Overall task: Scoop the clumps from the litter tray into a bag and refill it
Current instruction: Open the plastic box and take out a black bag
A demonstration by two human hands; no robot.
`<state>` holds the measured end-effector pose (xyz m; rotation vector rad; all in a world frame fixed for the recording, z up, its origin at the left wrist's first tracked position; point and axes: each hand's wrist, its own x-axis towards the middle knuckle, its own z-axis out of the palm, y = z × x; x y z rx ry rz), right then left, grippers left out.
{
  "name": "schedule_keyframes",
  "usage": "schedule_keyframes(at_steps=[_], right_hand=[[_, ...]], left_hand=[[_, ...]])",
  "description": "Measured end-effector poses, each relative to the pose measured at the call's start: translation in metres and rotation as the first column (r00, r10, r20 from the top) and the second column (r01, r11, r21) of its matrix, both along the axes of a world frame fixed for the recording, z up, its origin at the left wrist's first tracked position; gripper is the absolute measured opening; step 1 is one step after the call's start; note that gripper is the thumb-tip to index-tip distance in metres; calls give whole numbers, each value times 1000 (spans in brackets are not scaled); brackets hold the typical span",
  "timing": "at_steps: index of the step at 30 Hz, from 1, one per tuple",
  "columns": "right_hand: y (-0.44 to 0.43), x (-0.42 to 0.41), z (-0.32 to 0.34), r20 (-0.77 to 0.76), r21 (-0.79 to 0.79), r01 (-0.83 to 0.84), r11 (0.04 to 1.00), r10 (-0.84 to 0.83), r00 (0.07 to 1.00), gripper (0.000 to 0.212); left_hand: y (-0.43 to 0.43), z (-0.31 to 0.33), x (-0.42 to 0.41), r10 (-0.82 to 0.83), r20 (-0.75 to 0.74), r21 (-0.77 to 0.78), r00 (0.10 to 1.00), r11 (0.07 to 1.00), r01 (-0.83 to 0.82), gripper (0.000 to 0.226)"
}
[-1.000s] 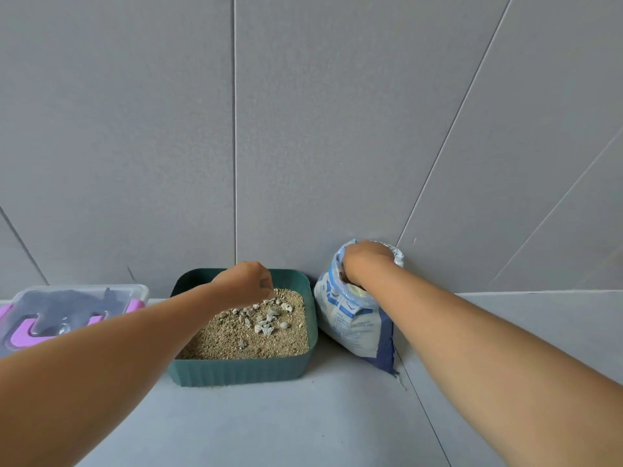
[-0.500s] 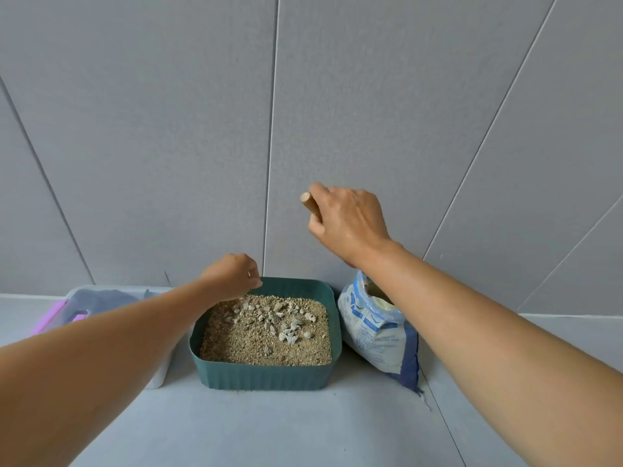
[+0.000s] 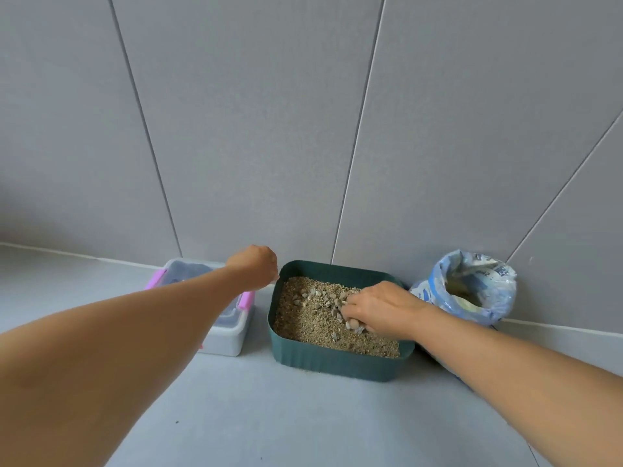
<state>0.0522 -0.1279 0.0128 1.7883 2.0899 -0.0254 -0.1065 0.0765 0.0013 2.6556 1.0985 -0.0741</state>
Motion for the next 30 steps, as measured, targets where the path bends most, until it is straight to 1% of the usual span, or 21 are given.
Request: schedule_keyframes(at_steps=[3, 4, 6, 9, 11, 13, 15, 17, 20, 22, 23, 25, 28, 30], right_hand=[[16, -16, 6, 92, -188, 110, 976, -94, 991, 42], [22, -22, 9, 121, -196, 128, 972, -106, 987, 45], [36, -36, 17, 110, -121, 140, 983, -127, 986, 42], [61, -62, 16, -26, 40, 167, 985, -166, 986, 32], [79, -78, 8, -160, 59, 232, 971, -220, 962, 29], [97, -91, -3, -270, 24, 322, 946, -304, 913, 30], [116, -101, -15, -366, -15, 446, 895, -420, 831, 35], [136, -108, -28, -455, -86, 583, 808, -553, 698, 39], [161, -117, -41, -555, -255, 721, 644, -708, 436, 40], [175, -123, -47, -608, -364, 763, 534, -757, 240, 39], [181, -124, -51, -623, -397, 769, 501, -762, 175, 37], [190, -128, -57, -614, -429, 771, 471, -778, 134, 30], [196, -132, -65, -599, -473, 772, 425, -798, 72, 26], [197, -134, -68, -582, -506, 777, 374, -813, 13, 28]], left_hand=[[11, -10, -9, 9, 28, -5, 1000, 1000, -8, 25], [14, -14, -12, 26, 49, -20, 998, 999, -25, 25], [22, -21, -18, 64, 100, -48, 993, 997, -59, 24], [35, -29, -29, 111, 135, -57, 985, 993, -104, 24], [44, -33, -37, 160, 141, -52, 977, 987, -154, 23], [53, -36, -45, 202, 115, 17, 973, 979, -205, 24], [60, -42, -53, 258, 67, 119, 964, 957, -264, 29], [65, -48, -59, 341, 40, 137, 939, 929, -344, 37], [66, -53, -59, 471, 76, 79, 879, 876, -476, 47], [72, -62, -65, 538, 79, 40, 839, 839, -542, 51], [74, -66, -69, 568, 75, 23, 819, 820, -571, 51], [83, -81, -79, 640, 56, 14, 766, 767, -642, 48], [93, -102, -94, 737, 25, -26, 676, 676, -736, 47], [96, -107, -99, 744, 30, -24, 668, 668, -744, 48]])
